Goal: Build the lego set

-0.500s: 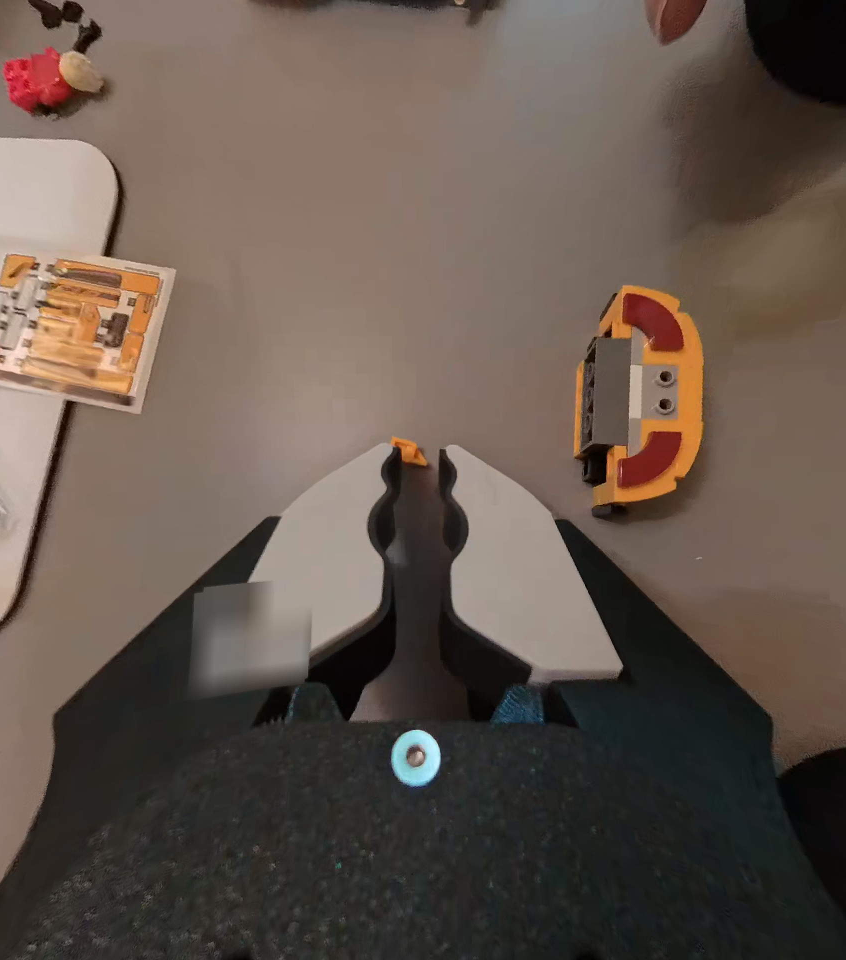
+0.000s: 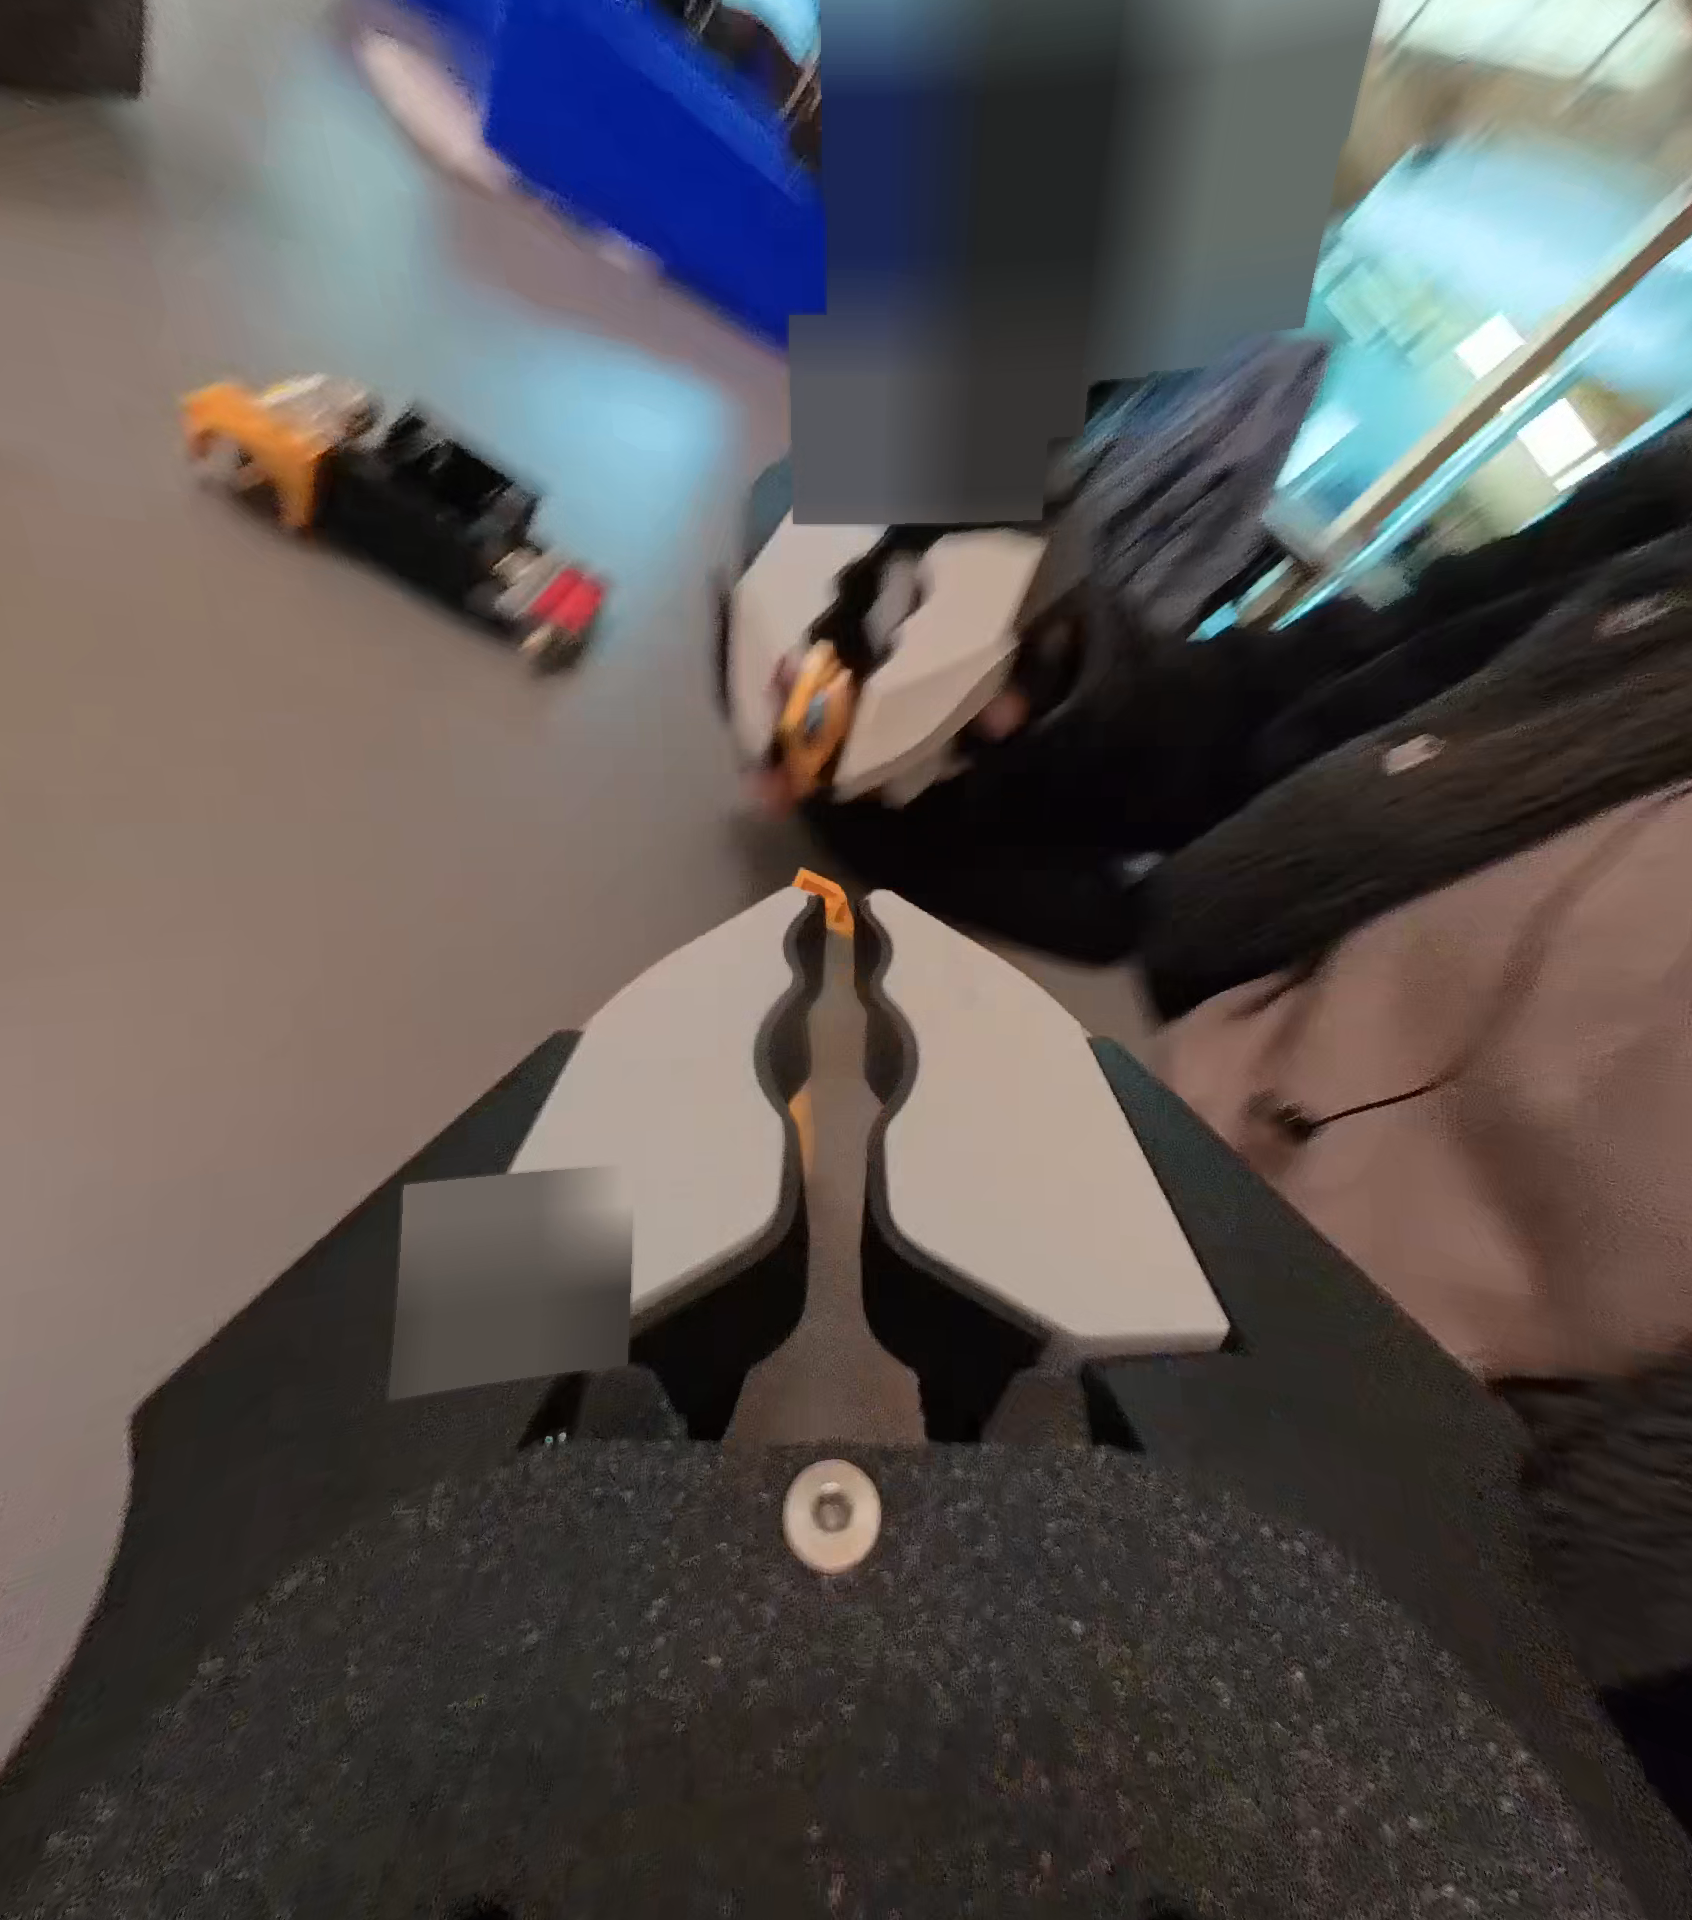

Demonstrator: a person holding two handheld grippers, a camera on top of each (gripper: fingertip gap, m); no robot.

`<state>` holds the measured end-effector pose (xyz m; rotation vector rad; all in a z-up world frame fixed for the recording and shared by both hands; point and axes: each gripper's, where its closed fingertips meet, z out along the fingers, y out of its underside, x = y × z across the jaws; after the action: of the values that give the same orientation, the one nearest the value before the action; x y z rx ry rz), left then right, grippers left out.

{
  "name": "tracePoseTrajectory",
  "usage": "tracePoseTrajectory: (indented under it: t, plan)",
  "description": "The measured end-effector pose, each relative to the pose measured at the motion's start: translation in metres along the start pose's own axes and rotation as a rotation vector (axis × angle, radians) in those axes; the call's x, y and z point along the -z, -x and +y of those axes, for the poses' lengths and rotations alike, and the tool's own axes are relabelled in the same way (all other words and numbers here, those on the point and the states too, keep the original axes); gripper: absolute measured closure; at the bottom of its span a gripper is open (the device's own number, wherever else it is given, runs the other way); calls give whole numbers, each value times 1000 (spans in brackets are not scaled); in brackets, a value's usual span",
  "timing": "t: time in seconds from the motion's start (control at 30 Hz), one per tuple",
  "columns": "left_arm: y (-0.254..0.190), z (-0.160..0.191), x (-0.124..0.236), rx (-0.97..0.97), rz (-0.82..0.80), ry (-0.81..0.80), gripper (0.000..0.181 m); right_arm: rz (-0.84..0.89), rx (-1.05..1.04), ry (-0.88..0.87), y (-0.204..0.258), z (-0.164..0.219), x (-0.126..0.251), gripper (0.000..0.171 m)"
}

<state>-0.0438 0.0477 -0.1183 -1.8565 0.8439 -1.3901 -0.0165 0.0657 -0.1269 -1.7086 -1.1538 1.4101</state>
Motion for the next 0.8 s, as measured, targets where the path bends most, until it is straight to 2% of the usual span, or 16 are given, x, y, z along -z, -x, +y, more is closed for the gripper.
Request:
tracePoseTrajectory:
  t: [0.13,0.23,0.53,0.8]
  plan:
    - [-38,-14,7,177,273,-155,177,-74,37,136,12,14,-11,158]
    - [-45,-9,6,284,350,-157,177,-147,94,256,25,28,-21,158]
    - [-36,21,4,405,277,-63,181,-272,170,383,45,38,-30,158]
    - [-30,33,0,449,216,-39,180,-316,38,467,46,55,-28,158]
